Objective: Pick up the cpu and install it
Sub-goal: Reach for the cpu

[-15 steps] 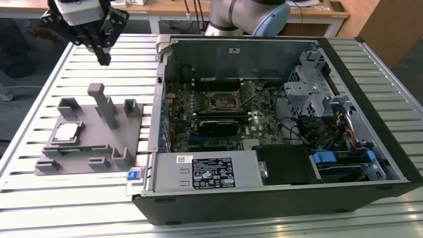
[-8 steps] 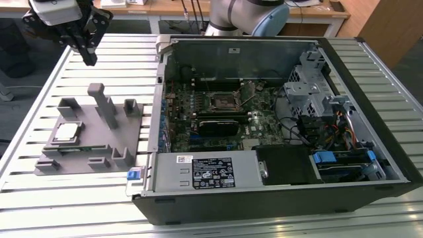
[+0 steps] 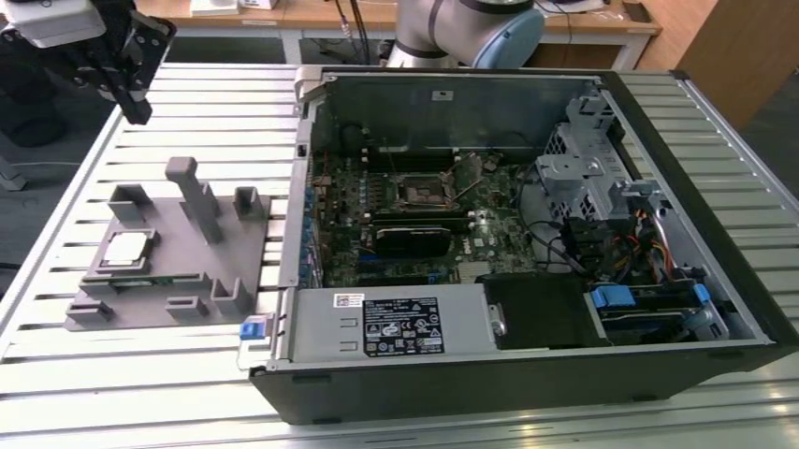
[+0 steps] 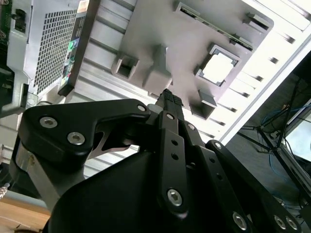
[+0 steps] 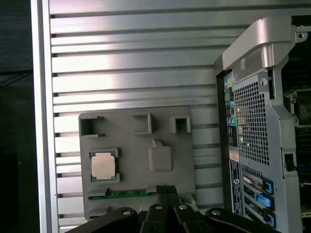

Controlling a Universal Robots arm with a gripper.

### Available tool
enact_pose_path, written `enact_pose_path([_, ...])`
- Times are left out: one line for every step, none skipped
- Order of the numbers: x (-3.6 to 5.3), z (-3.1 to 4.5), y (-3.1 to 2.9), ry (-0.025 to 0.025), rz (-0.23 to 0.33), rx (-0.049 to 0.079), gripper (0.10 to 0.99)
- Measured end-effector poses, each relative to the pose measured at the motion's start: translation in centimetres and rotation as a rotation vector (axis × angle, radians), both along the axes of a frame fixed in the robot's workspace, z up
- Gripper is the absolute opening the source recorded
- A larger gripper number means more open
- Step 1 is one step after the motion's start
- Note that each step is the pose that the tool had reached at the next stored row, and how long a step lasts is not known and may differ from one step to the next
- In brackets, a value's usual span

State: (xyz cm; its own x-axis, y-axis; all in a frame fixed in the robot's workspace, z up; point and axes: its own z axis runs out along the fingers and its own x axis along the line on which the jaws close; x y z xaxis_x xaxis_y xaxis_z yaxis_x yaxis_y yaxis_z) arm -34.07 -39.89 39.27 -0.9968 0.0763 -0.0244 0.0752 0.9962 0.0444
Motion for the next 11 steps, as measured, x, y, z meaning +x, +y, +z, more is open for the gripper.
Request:
enact_pose_path([-0.41, 0.00, 0.00, 0.0001, 0.000, 0.000, 0.106])
enact_pose_path([-0.78, -0.01, 0.00, 0.0001, 0.000, 0.000, 0.106])
enact_pose_path([-1.16, -0.01, 0.00, 0.0001, 0.000, 0.000, 0.106])
enact_pose_path([-1.53, -0.02, 0.00, -0.0001, 0.000, 0.000, 0.106])
enact_pose_path([-1.90, -0.03, -0.01, -0.0001, 0.000, 0.000, 0.106])
enact_pose_path([-2.27, -0.02, 0.00, 0.0001, 0.000, 0.000, 0.106])
enact_pose_path([-2.64, -0.03, 0.00, 0.0001, 0.000, 0.000, 0.106])
enact_pose_path([-3.06, -0.04, 0.00, 0.0000, 0.000, 0.000, 0.106])
enact_pose_path([-3.43, -0.05, 0.00, -0.0001, 0.000, 0.000, 0.106])
enact_pose_path([-3.78, -0.05, 0.00, 0.0000, 0.000, 0.000, 0.106])
enact_pose_path([-4.11, -0.05, 0.00, 0.0001, 0.000, 0.000, 0.106])
